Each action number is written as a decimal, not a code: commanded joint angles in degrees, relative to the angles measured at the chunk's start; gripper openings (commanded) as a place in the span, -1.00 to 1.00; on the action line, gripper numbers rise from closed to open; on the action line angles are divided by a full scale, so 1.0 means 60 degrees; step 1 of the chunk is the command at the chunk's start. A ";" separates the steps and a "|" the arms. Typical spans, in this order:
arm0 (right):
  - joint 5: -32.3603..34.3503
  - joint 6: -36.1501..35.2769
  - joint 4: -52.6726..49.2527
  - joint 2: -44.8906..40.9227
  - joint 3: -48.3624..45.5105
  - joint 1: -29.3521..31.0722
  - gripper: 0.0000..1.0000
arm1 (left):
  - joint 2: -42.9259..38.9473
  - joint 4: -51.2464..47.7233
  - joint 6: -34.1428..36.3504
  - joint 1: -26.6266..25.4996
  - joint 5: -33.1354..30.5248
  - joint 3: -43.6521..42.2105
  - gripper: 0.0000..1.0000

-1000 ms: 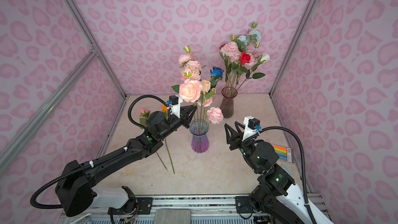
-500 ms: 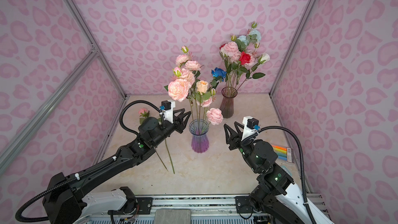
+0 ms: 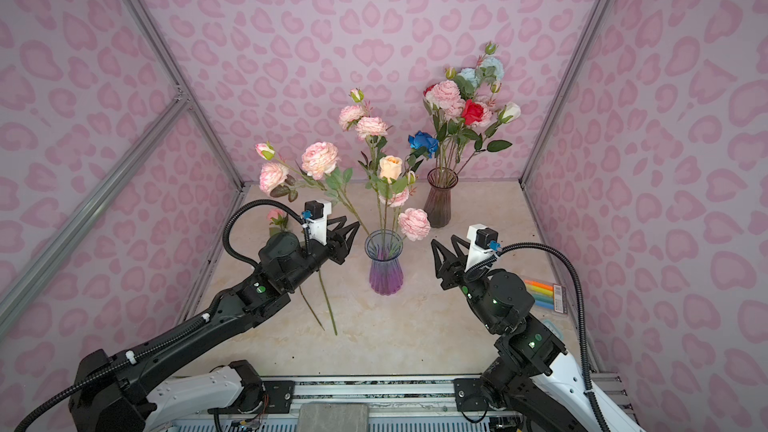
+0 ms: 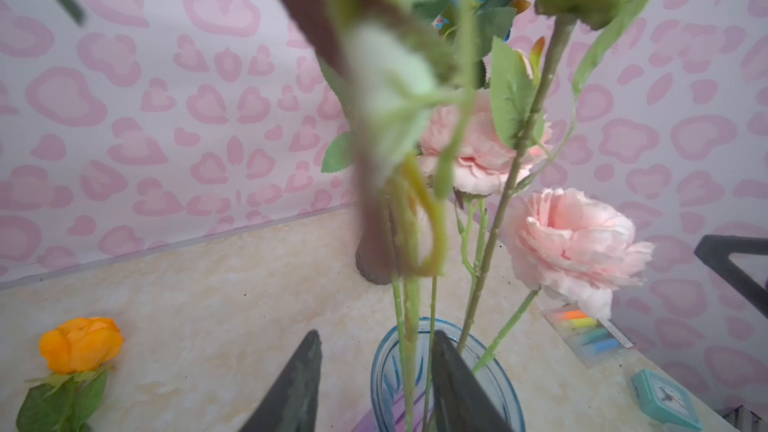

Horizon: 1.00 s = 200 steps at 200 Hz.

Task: Arrange the flowers into the vase
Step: 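Lower the pink rose stems into the blue-purple vase with the left gripper, then open the left gripper and move it down to the orange rose on the table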

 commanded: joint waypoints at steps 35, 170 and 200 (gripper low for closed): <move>-0.0140 0.0066 0.0371 0.0063 -0.0020 0.0008 0.10 | -0.0263 -0.0026 -0.0017 0.0021 -0.0115 -0.0161 -0.13; -0.0122 0.0012 0.0256 -0.0149 -0.0128 0.0005 0.10 | -0.1053 -0.1105 -0.1670 0.0145 -0.4422 -0.1669 -0.11; -0.0133 -0.0017 0.0236 -0.0210 -0.0122 0.0001 0.10 | -0.0508 -0.1825 -0.2378 0.0594 -0.4662 -0.1600 -0.10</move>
